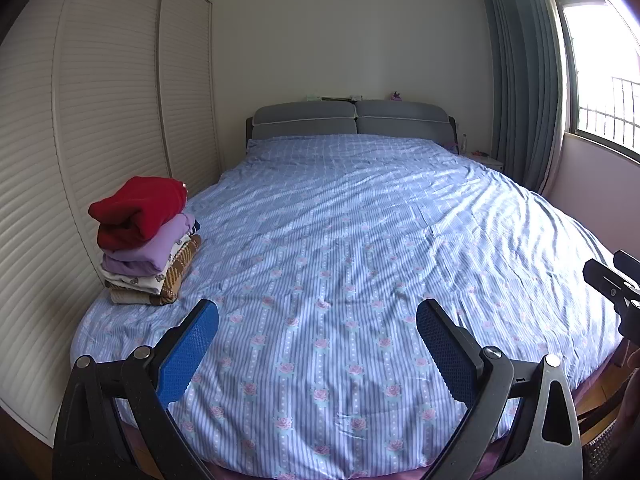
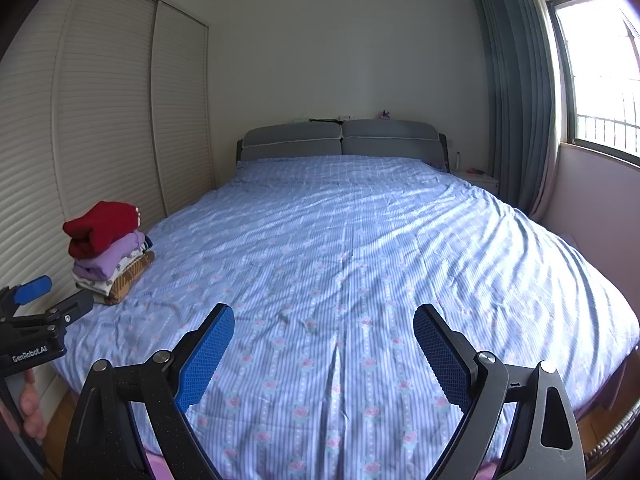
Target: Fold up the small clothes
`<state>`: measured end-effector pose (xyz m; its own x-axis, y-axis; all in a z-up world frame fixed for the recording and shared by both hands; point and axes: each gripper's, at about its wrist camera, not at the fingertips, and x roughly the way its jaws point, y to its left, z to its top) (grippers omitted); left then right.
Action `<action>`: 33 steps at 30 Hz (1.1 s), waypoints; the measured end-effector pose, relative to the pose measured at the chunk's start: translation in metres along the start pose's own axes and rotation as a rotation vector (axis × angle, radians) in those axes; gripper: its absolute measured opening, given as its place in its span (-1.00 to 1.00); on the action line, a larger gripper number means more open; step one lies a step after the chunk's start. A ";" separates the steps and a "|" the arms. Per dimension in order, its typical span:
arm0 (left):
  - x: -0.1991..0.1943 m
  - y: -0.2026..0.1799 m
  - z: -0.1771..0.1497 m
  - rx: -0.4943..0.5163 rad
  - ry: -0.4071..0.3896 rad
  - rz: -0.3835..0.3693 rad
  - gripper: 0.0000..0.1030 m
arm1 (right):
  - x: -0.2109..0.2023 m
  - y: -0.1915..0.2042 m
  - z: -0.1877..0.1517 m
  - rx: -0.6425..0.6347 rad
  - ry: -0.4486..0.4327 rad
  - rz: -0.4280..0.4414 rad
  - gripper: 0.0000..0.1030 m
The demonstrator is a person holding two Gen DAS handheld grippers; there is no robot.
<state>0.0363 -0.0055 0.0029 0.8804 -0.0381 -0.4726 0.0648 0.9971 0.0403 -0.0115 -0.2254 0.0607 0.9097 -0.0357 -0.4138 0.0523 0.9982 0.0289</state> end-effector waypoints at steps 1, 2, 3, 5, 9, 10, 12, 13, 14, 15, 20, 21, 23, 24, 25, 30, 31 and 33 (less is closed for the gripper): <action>0.000 0.000 0.000 0.000 0.001 0.000 0.96 | 0.000 0.000 0.000 -0.001 0.000 0.000 0.79; 0.000 0.000 -0.001 -0.001 0.001 0.000 0.96 | 0.000 0.000 0.000 -0.001 0.001 0.000 0.79; 0.000 0.000 -0.002 -0.001 0.001 0.001 0.96 | 0.000 0.000 0.000 -0.001 0.002 0.000 0.79; 0.001 -0.001 -0.002 -0.002 0.002 0.001 0.96 | 0.000 0.000 -0.001 0.001 0.004 0.001 0.79; 0.001 -0.001 -0.003 -0.001 0.004 0.000 0.96 | 0.001 0.000 -0.002 0.003 0.008 0.001 0.79; 0.001 -0.001 -0.003 -0.001 0.003 0.000 0.96 | 0.001 0.000 -0.002 0.003 0.008 0.001 0.79; 0.001 -0.001 -0.003 -0.002 0.004 0.000 0.96 | 0.001 0.000 -0.002 0.003 0.008 0.001 0.79; 0.001 -0.001 -0.003 -0.002 0.004 0.000 0.96 | 0.001 0.000 -0.002 0.003 0.007 0.001 0.79; 0.001 -0.001 -0.003 -0.002 0.004 -0.001 0.96 | 0.001 0.000 -0.002 0.003 0.007 0.001 0.79; 0.001 -0.001 -0.003 -0.001 0.004 -0.001 0.96 | 0.001 0.000 -0.002 0.003 0.007 0.001 0.79; 0.001 0.000 -0.003 -0.002 0.005 -0.001 0.96 | 0.001 -0.001 -0.002 0.004 0.009 0.003 0.79; 0.001 0.000 -0.003 -0.002 0.005 -0.001 0.96 | 0.001 -0.001 -0.002 0.003 0.008 0.002 0.79; 0.002 -0.001 -0.005 -0.002 0.007 -0.002 0.96 | 0.001 -0.001 -0.002 0.003 0.008 0.002 0.79; 0.002 -0.001 -0.004 -0.002 0.006 -0.004 0.96 | 0.001 -0.001 -0.002 0.003 0.008 0.002 0.79; 0.002 -0.002 -0.005 0.000 0.006 -0.006 0.96 | 0.001 -0.001 -0.002 0.003 0.008 0.002 0.79; 0.001 -0.004 -0.007 0.007 0.007 0.001 0.96 | 0.002 0.000 -0.003 0.004 0.006 0.002 0.79; 0.001 -0.005 -0.007 0.009 0.011 0.001 0.96 | 0.002 0.000 -0.003 0.004 0.005 0.003 0.79; 0.002 -0.004 -0.008 0.006 0.017 0.000 0.96 | 0.002 0.000 -0.003 0.004 0.007 0.002 0.79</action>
<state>0.0346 -0.0090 -0.0051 0.8723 -0.0370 -0.4876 0.0677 0.9967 0.0455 -0.0112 -0.2255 0.0567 0.9071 -0.0331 -0.4196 0.0521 0.9981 0.0338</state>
